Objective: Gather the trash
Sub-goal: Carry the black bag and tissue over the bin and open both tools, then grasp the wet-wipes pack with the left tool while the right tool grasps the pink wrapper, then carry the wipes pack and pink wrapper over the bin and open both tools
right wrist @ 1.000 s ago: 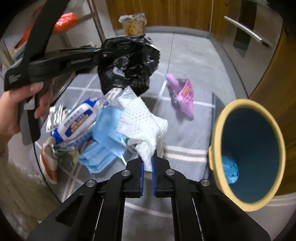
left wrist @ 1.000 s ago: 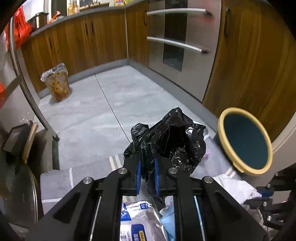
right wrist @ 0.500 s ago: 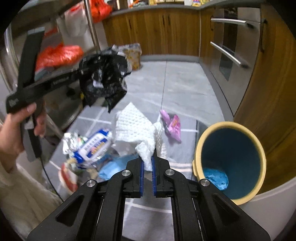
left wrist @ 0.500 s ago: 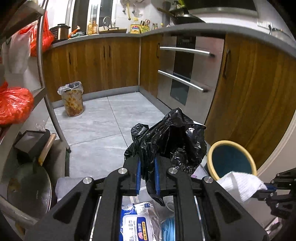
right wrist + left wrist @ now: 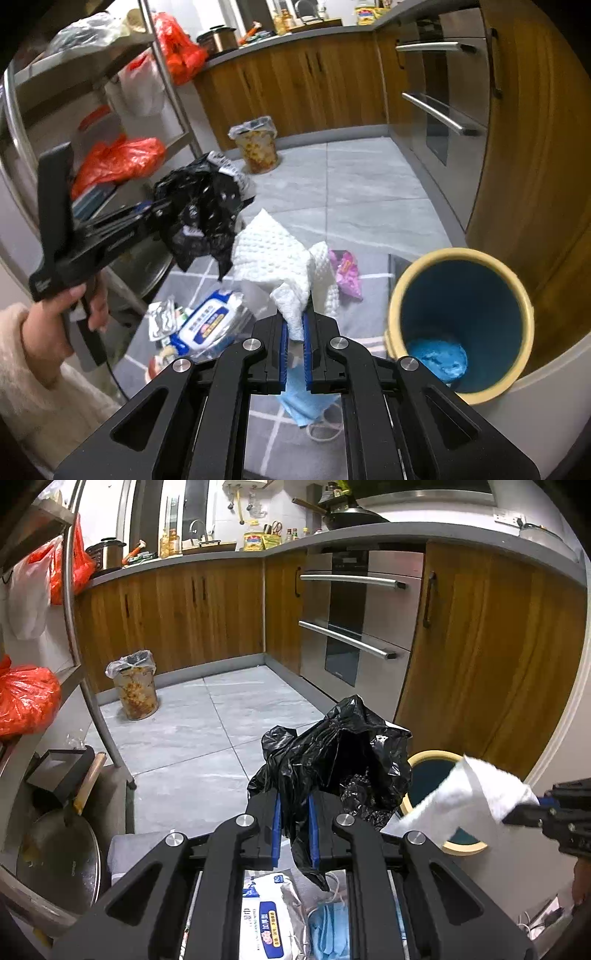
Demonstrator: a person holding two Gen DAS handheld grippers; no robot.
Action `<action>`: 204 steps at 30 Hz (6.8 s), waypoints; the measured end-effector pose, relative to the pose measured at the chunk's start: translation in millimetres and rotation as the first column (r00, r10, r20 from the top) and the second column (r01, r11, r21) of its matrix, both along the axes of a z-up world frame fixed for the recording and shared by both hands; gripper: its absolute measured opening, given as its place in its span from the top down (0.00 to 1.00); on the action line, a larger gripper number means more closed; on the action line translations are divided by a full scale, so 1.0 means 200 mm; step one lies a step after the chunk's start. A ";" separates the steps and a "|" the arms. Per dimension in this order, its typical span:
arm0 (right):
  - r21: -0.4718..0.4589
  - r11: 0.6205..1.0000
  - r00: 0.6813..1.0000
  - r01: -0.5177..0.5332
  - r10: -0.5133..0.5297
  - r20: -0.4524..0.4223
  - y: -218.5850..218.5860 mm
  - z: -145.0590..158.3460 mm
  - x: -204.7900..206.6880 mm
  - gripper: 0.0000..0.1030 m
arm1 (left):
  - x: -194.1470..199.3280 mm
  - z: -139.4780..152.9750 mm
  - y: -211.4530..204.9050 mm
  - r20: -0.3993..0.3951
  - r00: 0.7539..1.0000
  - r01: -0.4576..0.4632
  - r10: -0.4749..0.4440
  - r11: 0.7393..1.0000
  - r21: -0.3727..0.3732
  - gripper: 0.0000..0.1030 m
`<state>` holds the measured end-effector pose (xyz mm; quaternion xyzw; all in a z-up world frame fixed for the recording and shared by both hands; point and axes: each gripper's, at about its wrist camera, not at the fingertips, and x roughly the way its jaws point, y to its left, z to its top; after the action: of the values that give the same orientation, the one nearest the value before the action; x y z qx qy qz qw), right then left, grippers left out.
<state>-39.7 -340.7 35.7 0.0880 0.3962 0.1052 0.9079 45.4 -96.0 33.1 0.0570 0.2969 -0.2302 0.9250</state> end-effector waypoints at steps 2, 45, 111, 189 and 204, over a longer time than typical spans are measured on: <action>-0.016 1.000 1.000 0.025 -0.025 -0.001 -0.02 0.00 0.01 0.92 | 0.00 -0.01 -0.02 -0.006 1.000 0.009 -0.009 1.000 -0.001 0.89; -0.236 0.868 0.857 0.437 -0.481 -0.182 -0.69 -0.36 0.24 0.92 | 0.14 -0.43 -1.14 -0.190 0.953 0.265 -0.238 0.955 0.134 0.89; -0.192 0.972 0.962 0.136 -0.176 -0.208 0.21 -0.76 0.94 0.25 | 0.34 -0.88 0.39 -0.525 0.847 -0.057 0.084 0.996 0.068 0.61; -0.124 0.965 0.969 0.232 -0.241 -0.061 -0.31 -0.15 0.16 0.87 | 0.02 0.04 0.00 -0.029 0.998 0.056 -0.058 0.995 -0.079 0.96; -0.148 0.917 0.907 0.371 -0.392 -0.154 -0.62 -0.32 0.27 0.87 | 0.07 0.17 -0.51 -0.003 0.962 0.269 -0.272 0.955 -0.126 0.97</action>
<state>13.7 -464.2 -27.7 0.1204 0.4574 -0.1058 0.8747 60.2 -198.2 67.4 0.0371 0.2808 -0.3733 0.8834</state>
